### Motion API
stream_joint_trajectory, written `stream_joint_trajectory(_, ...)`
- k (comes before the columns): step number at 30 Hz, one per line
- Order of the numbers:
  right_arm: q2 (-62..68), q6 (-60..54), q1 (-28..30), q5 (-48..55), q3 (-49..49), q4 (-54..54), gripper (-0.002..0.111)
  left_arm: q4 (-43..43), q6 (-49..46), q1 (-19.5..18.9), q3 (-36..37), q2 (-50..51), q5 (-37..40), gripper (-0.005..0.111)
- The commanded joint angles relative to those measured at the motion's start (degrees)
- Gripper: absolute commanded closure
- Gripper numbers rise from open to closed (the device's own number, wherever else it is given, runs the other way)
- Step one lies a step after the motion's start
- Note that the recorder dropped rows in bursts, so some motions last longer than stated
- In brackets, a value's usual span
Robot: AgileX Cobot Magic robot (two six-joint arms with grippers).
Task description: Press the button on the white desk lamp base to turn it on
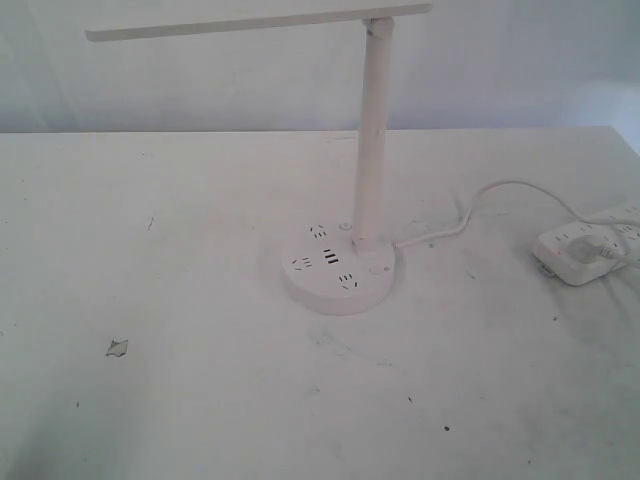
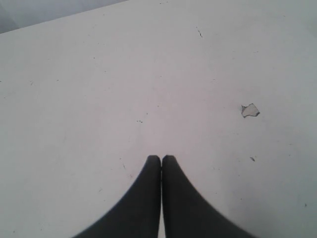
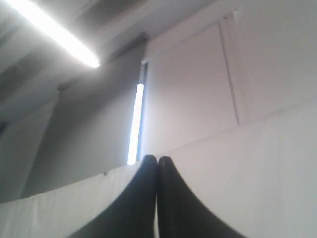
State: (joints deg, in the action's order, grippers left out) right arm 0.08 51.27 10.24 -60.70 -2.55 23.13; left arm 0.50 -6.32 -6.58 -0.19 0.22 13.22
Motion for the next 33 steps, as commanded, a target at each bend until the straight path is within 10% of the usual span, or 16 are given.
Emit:
stream_joint_trajectory(1,0.8,-0.1,0.4,16.1,-5.6,-1.1,0.108,-0.1,0.1,0.0,0.2,-0.2,0.0,0.107)
stream_joint_trajectory(7,15.0,0.6,0.4,11.0,-8.2,5.2,0.108,-0.1,0.1,0.0,0.2,-0.2,0.0,0.107)
stream_joint_trajectory(15,43.6,10.7,0.3,-9.3,-13.7,49.2,0.108,-0.1,0.1,0.0,0.2,-0.2,0.0,0.107)
stream_joint_trajectory(28,75.9,-15.5,-15.0,0.5,-14.1,39.1,0.107,-0.1,0.1,0.0,0.2,-0.2,0.0,0.107)
stream_joint_trajectory(33,84.6,-21.9,-18.8,0.1,-14.3,25.3,0.087,-0.1,0.1,0.0,0.2,-0.2,0.0,0.107)
